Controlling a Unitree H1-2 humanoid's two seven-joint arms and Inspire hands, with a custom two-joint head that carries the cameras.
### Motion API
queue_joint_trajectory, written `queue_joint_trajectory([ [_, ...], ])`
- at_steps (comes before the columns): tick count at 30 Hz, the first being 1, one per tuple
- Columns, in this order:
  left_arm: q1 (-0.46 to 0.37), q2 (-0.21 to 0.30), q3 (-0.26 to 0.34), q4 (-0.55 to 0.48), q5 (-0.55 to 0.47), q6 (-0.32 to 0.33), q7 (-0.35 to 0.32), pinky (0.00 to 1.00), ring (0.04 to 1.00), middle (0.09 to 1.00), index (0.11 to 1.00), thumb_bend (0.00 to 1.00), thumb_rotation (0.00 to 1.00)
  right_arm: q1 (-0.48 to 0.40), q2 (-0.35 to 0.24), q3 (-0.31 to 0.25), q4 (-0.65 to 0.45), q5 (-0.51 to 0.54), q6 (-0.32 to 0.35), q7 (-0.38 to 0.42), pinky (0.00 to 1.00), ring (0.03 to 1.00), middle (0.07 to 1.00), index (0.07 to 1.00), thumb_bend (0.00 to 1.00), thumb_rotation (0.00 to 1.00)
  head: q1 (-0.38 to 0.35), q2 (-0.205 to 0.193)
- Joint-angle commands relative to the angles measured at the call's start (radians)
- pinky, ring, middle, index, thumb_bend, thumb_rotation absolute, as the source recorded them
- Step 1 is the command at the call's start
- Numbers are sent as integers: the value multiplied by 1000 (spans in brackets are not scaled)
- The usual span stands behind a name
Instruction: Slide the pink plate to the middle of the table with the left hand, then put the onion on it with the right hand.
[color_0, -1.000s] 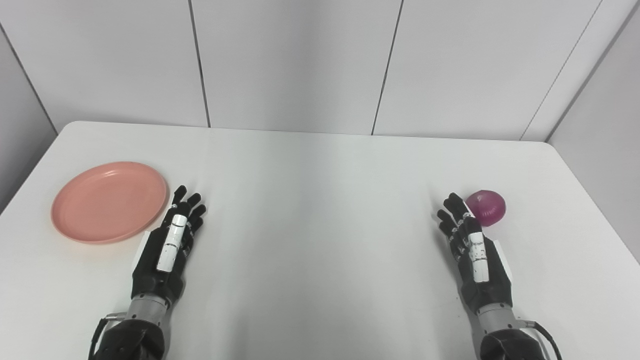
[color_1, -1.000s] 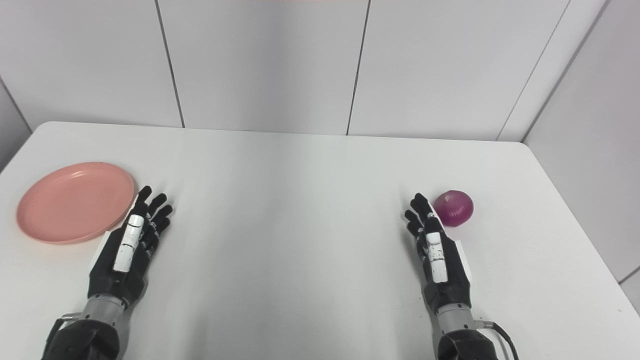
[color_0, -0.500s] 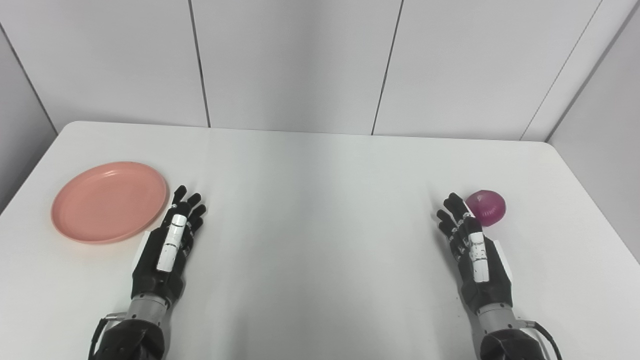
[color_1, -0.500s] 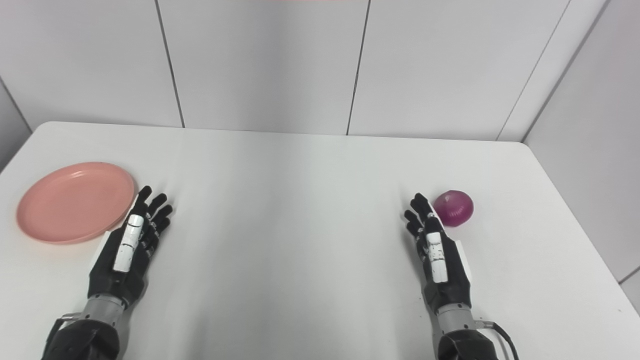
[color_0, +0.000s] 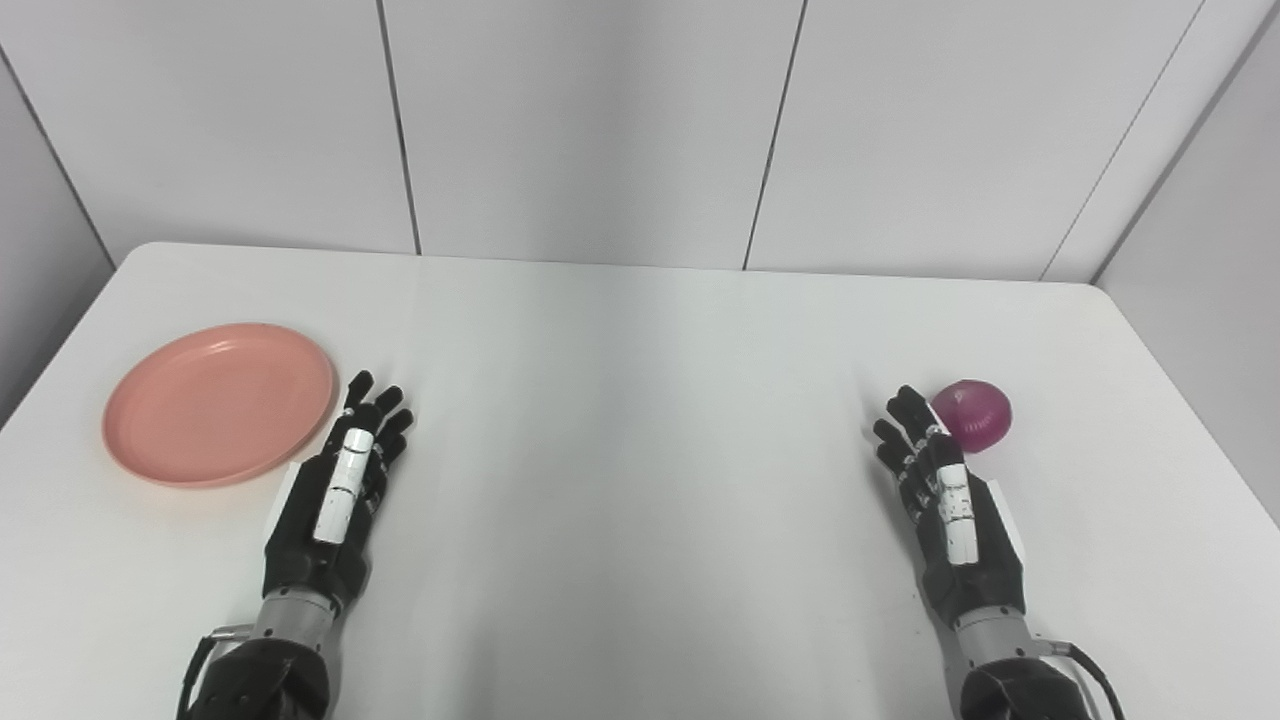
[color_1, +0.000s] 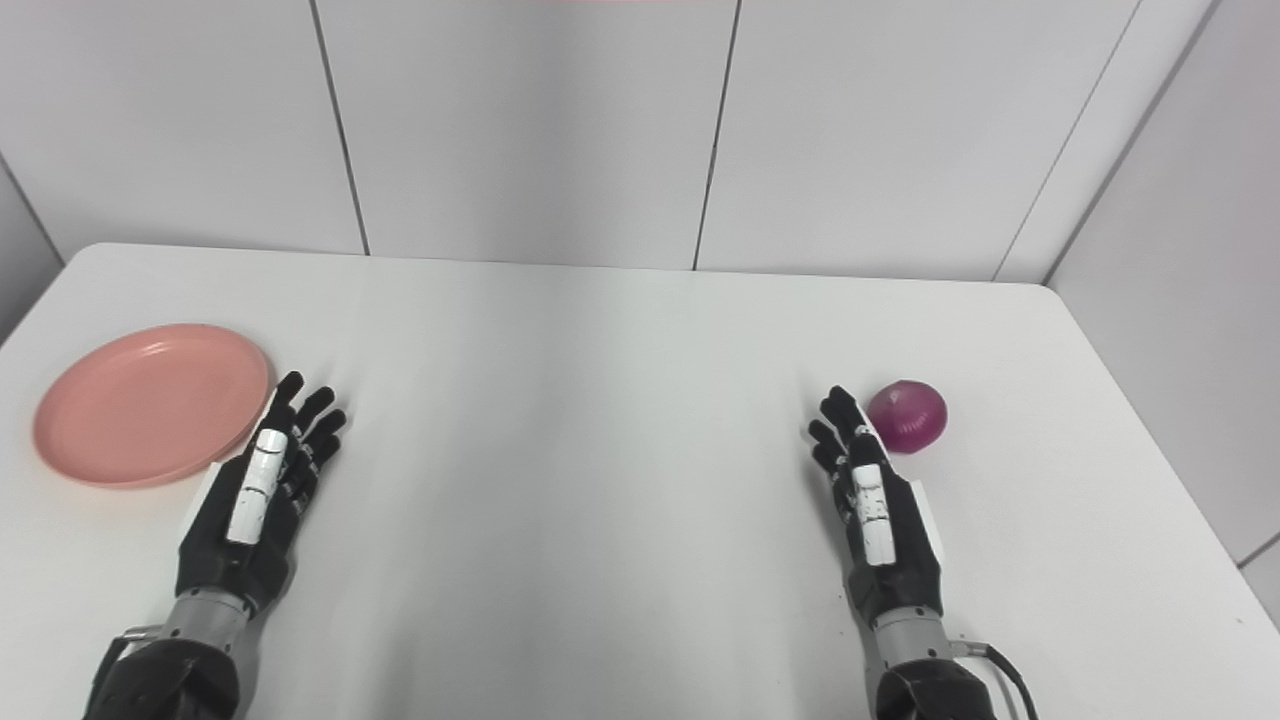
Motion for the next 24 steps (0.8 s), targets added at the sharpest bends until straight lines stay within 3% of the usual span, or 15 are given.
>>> queue_joint_trajectory([
  [1, -19, 5, 0, -8, -3, -19, -2, 1000, 942, 955, 1000, 684, 798, 9, 12, 5, 22, 12, -25, 5, 955, 929, 947, 947, 887, 918, 4, -3],
  [9, -12, -5, -10, 4, 1, -38, -3, 1000, 945, 957, 1000, 673, 794, 18, 7, -2, 36, 22, -43, 17, 953, 934, 951, 952, 865, 921, 32, -36],
  [17, -4, -21, -23, 35, 20, -77, 2, 1000, 938, 954, 1000, 672, 791, 22, -7, -13, 88, 38, -96, 45, 950, 930, 949, 956, 832, 924, 88, -102],
  [24, 8, -41, -36, 63, 37, -114, 7, 1000, 939, 941, 1000, 661, 775, 25, -25, -21, 157, 53, -163, 72, 949, 928, 949, 951, 867, 917, 132, -161],
])
